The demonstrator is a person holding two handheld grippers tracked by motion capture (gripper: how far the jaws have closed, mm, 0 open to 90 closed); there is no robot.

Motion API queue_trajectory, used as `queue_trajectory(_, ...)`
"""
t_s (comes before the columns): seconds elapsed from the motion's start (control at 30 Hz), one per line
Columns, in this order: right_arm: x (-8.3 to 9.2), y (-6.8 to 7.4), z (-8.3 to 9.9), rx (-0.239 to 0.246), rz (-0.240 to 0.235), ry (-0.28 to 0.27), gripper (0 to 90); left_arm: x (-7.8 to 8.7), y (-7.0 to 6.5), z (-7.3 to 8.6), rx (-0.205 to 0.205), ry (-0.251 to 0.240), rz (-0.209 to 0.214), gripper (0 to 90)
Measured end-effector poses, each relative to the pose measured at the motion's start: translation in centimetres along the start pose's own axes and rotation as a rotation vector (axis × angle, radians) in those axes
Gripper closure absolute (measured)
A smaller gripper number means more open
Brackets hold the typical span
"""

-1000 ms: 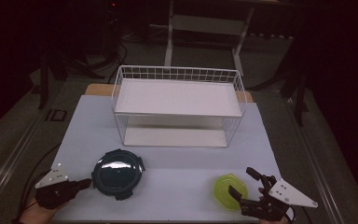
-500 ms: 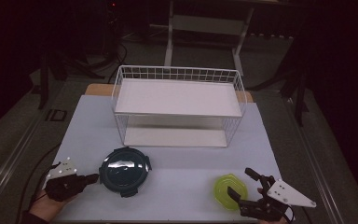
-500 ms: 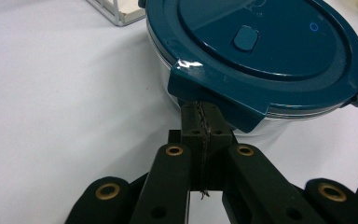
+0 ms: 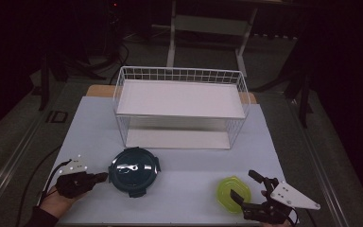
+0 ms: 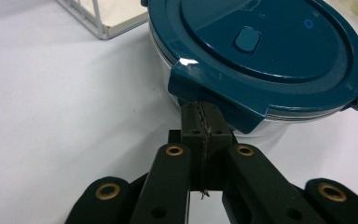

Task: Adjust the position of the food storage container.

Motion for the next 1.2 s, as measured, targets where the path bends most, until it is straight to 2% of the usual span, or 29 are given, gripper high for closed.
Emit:
queue_trajectory(0.43,-0.2,0.1,0.1,0.008,-0.013,0.007,10.7,-1.8,-1.1,-1.6,-0.015,-0.008,0.020,88.8)
queue_trajectory(0.63,-0.2,0.3,0.0,0.018,-0.013,0.006,10.6,-2.8,-2.2,-2.6,-0.033,-0.015,0.040,88.8)
queue_trajectory(0.9,-0.3,0.4,0.0,0.025,-0.018,0.009,10.2,-3.6,-2.4,-3.3,-0.032,-0.017,0.028,88.8)
queue_trajectory(1.03,-0.2,0.3,-0.1,0.027,-0.010,0.006,10.2,-3.4,-2.5,-3.6,-0.046,-0.013,0.037,88.8)
queue_trajectory(1.1,-0.2,0.3,-0.1,0.027,-0.005,0.001,10.2,-3.4,-2.5,-3.7,-0.058,-0.010,0.028,88.8)
queue_trajectory(1.2,-0.2,0.3,-0.1,0.030,-0.001,0.000,10.3,-3.4,-2.5,-3.7,-0.050,-0.003,0.030,88.7)
Point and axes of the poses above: each handheld gripper's, and its own axes: x roughly backward along the jaws, z roughly out of its underside, y roughly to its left, the point moved 10 cm from there along -x, roughly forward along the jaws, and after that the axes turned 15 degrees about -z, right-handed, at the moved point
